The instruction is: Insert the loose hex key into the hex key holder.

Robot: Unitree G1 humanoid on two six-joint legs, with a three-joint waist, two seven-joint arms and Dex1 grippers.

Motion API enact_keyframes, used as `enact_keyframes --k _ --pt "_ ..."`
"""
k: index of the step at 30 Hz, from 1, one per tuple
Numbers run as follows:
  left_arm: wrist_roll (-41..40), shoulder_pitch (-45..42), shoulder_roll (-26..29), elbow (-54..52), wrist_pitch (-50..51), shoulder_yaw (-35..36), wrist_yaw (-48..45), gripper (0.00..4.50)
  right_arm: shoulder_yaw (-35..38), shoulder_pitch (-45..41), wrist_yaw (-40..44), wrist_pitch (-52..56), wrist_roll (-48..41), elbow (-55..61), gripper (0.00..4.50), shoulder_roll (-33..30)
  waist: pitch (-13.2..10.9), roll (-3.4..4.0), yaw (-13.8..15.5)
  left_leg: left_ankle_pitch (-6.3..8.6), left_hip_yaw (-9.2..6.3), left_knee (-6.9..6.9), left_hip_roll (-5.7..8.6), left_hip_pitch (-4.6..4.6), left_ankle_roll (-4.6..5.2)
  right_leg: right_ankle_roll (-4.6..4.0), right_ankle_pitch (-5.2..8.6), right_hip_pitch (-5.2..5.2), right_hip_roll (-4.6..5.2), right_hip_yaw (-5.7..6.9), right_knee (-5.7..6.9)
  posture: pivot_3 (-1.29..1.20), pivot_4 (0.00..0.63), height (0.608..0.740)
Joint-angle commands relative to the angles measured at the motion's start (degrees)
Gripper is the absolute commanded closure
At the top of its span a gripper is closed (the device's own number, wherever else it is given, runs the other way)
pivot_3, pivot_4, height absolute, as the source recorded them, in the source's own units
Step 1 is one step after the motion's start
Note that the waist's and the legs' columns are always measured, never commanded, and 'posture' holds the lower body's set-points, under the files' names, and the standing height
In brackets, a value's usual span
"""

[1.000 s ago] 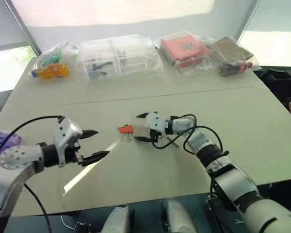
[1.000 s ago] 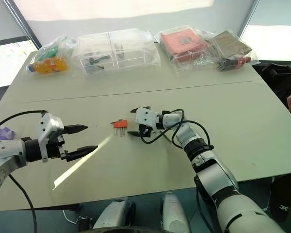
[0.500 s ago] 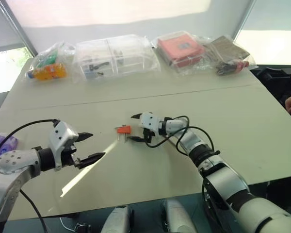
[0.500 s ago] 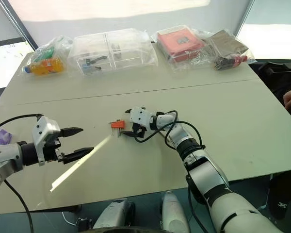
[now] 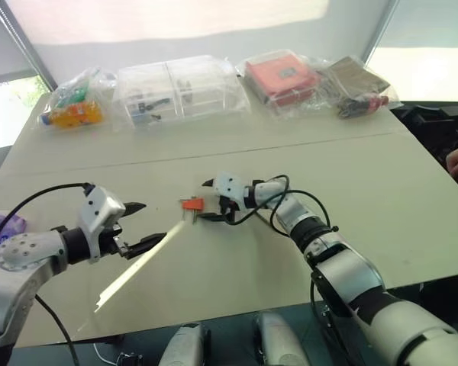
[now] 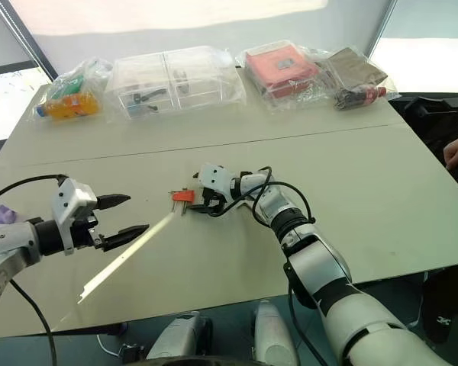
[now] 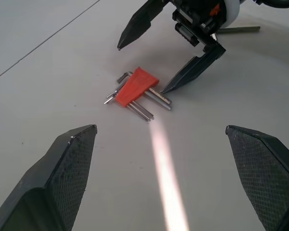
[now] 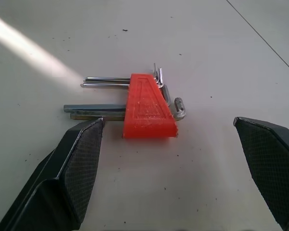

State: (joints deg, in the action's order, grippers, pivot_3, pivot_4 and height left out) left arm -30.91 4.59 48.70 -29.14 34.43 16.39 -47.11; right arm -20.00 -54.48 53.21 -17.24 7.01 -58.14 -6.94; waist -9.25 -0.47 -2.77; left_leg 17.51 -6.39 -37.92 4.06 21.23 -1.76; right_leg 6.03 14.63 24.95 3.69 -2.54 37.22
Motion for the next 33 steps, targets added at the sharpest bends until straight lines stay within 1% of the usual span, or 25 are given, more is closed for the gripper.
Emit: enact_keyframes --k 1,3,6,7,9,10,11,12,15,18,22,25,28,30,33 --pt "0.47 -0.37 -0.24 -1.25 -0.99 0.16 0.6 0.0 -1.38 -0.25 -0.04 0.91 2.87 -3.43 0.04 0.85 0.01 0.01 -0.01 0.0 0.0 0.0 0.0 -0.02 0.0 0.0 0.0 -0.01 0.0 0.0 0.0 0.0 0.15 0.74" --pt "0.75 -0.3 -0.42 -1.37 -1.02 0.16 0.75 0.0 -1.42 -0.56 0.05 1.08 3.22 -4.08 0.04 1.01 0.01 0.01 -0.03 0.01 0.0 0.01 0.0 -0.06 0.01 0.0 0.0 -0.05 0.0 0.0 0.0 0.0 0.15 0.74" --pt "1.17 -0.31 -0.6 -1.04 -1.35 0.08 0.9 0.0 -1.45 -0.78 0.19 0.87 3.59 -4.66 0.84 1.24 0.02 0.01 -0.04 0.05 0.0 0.02 0.0 -0.1 0.08 0.0 0.0 -0.08 0.0 0.0 0.0 0.0 0.15 0.74" --pt "1.25 -0.29 -0.69 -1.01 -1.43 0.02 1.01 0.0 -1.5 -0.82 0.11 0.72 3.78 -4.86 1.4 1.3 0.02 0.01 -0.04 0.07 0.0 0.02 -0.01 -0.12 0.12 0.0 0.0 -0.1 0.0 0.0 0.0 0.0 0.15 0.74" --pt "1.45 -0.35 -0.82 -0.87 -1.62 -0.1 1.11 0.0 -1.57 -0.94 0.0 0.56 4.08 -5.23 2.32 1.4 0.02 0.01 0.01 0.08 -0.01 0.02 -0.01 -0.16 0.14 0.0 0.0 -0.15 0.0 0.0 0.0 0.0 0.15 0.74" --pt "1.57 -0.41 -0.86 -0.74 -1.73 -0.14 1.1 0.0 -1.58 -0.99 -0.04 0.52 4.19 -5.37 2.9 1.43 0.02 0.02 0.06 0.09 -0.01 0.02 -0.01 -0.21 0.16 -0.01 0.0 -0.2 0.0 0.0 0.0 0.0 0.15 0.74" --pt "1.67 -0.5 -0.88 -0.51 -1.85 -0.15 1.01 0.0 -1.63 -1.09 -0.18 0.63 4.38 -5.51 3.37 1.44 0.02 0.02 0.07 0.1 -0.02 0.02 0.0 -0.25 0.18 -0.01 0.0 -0.24 -0.01 0.0 0.0 0.0 0.15 0.74" --pt "1.79 -0.63 -0.89 -0.25 -1.99 -0.13 0.9 0.0 -1.73 -1.19 -0.3 0.95 4.67 -5.62 3.51 1.42 0.02 0.02 0.1 0.11 -0.01 0.03 0.0 -0.31 0.19 -0.01 0.0 -0.29 -0.02 0.0 0.0 0.0 0.15 0.74" --pt "2.0 -1.19 -0.88 0.59 -2.44 -0.3 0.65 0.0 -1.97 -1.15 -1.08 0.37 5.59 -5.61 3.5 1.06 0.02 0.01 0.21 0.12 0.0 0.17 0.03 -0.75 0.21 -0.01 0.0 -0.64 0.0 0.0 -0.03 0.0 0.15 0.74" --pt "2.05 -2.48 -0.77 1.68 -3.01 -0.93 0.2 0.0 -2.22 -0.46 -4.53 -3.13 7.18 -3.63 3.5 -0.32 0.02 0.02 0.24 0.12 0.0 0.22 0.03 -0.81 0.21 -0.02 0.01 -0.67 0.0 0.0 -0.03 0.0 0.15 0.74" --pt "-0.68 -7.95 -1.76 3.78 -1.54 -1.66 -0.19 0.0 -5.08 1.72 -15.83 -17.85 14.67 3.77 3.5 -6.8 -0.01 0.05 1.03 0.11 -0.06 0.21 0.1 -0.72 0.19 -0.01 0.01 -0.62 0.03 0.02 -0.02 0.0 0.15 0.74" --pt "-1.98 -14.0 -2.91 6.68 -0.49 -3.68 -1.01 0.0 -5.64 3.96 -22.77 -24.08 19.43 10.6 3.5 -11.85 -0.02 0.03 1.82 0.09 -0.04 0.16 0.12 -0.63 0.15 -0.01 0.01 -0.58 0.04 0.02 -0.07 0.0 0.15 0.74" --pt "-3.22 -22.08 -5.38 10.88 0.45 -6.59 -1.73 0.0 -4.83 6.73 -30.74 -28.32 25.45 19.23 3.5 -17.55 -0.03 0.01 2.11 0.02 0.0 0.16 0.12 -0.59 0.03 -0.01 0.01 -0.55 0.02 0.02 -0.11 0.0 0.15 0.74" --pt "-3.9 -28.26 -7.62 13.88 1.27 -8.92 -2.53 0.0 -2.82 9.25 -34.56 -29.78 27.53 26.85 3.5 -20.73 -0.04 -0.02 1.83 -0.09 0.0 0.1 0.08 -0.39 -0.17 -0.01 0.01 -0.4 -0.04 0.03 -0.13 0.0 0.15 0.74" --pt "-4.75 -34.88 -10.46 17.66 2.25 -11.08 -3.95 0.0 -0.56 11.65 -38.15 -29.73 29.39 34.87 3.5 -23.42 -0.04 -0.03 1.27 -0.11 0.06 -0.02 0.05 0.06 -0.2 0.0 0.0 0.03 -0.06 -0.01 -0.01 0.0 0.15 0.74"
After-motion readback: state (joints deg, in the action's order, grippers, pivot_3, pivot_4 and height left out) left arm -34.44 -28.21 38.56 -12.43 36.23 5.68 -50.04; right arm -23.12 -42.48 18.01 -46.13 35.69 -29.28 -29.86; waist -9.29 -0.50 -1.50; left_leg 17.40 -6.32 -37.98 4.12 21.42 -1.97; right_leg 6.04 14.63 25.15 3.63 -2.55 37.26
